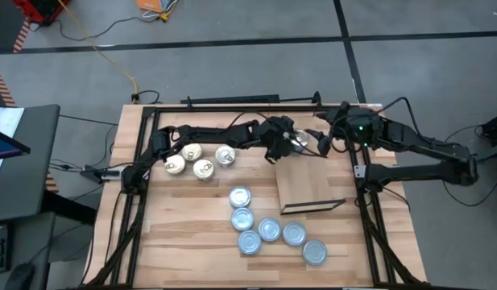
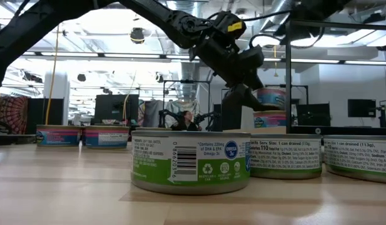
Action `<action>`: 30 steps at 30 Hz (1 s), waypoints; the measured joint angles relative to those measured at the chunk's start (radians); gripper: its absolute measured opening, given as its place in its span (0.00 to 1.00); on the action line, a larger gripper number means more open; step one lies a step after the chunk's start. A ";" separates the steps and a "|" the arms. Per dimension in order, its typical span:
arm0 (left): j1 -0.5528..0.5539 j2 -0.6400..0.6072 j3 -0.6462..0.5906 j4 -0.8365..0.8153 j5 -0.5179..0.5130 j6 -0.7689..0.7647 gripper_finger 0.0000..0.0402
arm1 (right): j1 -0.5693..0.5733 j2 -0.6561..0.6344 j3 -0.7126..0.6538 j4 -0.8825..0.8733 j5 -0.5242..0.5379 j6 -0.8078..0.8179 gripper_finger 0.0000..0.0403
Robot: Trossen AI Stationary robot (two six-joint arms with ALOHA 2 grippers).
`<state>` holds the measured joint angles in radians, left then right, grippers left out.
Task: Stack canned seafood by type on shelf
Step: Stack the blue-pink tuna can on top of the other blue-pink tuna can on the shelf
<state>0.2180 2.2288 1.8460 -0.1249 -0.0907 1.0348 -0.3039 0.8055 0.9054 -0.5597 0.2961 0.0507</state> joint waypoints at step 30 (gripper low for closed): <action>-0.001 -0.498 -0.553 0.167 0.064 -0.368 0.65 | 0.092 0.125 0.000 -0.052 -0.061 0.054 0.82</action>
<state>0.2168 1.7307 1.2932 0.0418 -0.0271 0.6673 -0.2119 0.9301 0.9054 -0.6113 0.2355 0.1047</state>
